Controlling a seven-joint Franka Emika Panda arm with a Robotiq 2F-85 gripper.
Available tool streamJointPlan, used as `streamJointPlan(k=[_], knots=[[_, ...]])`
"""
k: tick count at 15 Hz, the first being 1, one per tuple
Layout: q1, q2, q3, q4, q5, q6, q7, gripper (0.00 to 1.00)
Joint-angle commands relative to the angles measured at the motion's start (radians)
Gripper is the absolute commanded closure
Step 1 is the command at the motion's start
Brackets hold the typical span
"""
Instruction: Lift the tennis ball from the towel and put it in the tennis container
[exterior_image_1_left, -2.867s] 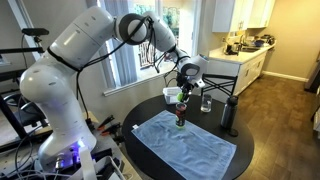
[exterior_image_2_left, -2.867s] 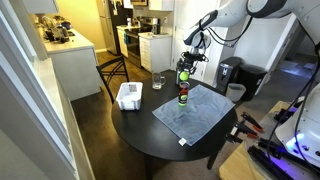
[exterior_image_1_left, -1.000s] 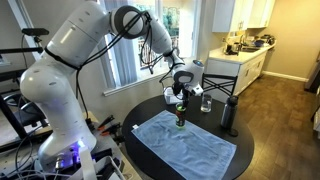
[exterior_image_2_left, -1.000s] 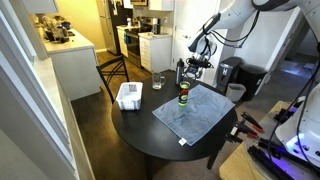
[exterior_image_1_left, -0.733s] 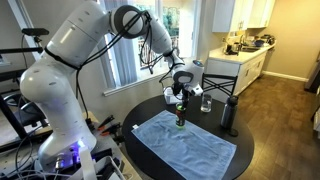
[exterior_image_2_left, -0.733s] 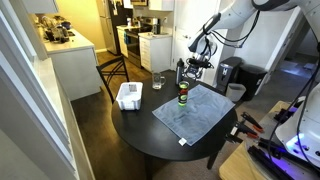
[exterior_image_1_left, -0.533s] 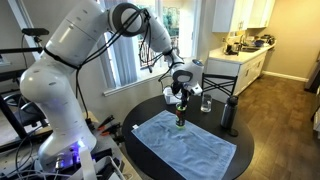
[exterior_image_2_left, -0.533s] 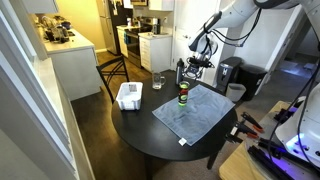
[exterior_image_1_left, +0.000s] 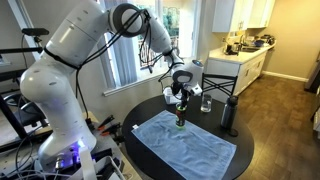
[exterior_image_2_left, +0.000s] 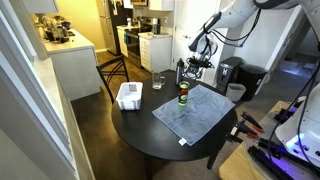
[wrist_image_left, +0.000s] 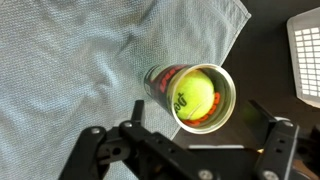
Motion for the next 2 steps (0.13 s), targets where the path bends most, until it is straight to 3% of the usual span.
streamJointPlan(k=[1,2], knots=[[0.005,0.001,-0.006,0.003,0.004,-0.004,-0.002,0.00],[0.005,0.001,-0.006,0.003,0.004,-0.004,-0.002,0.00]])
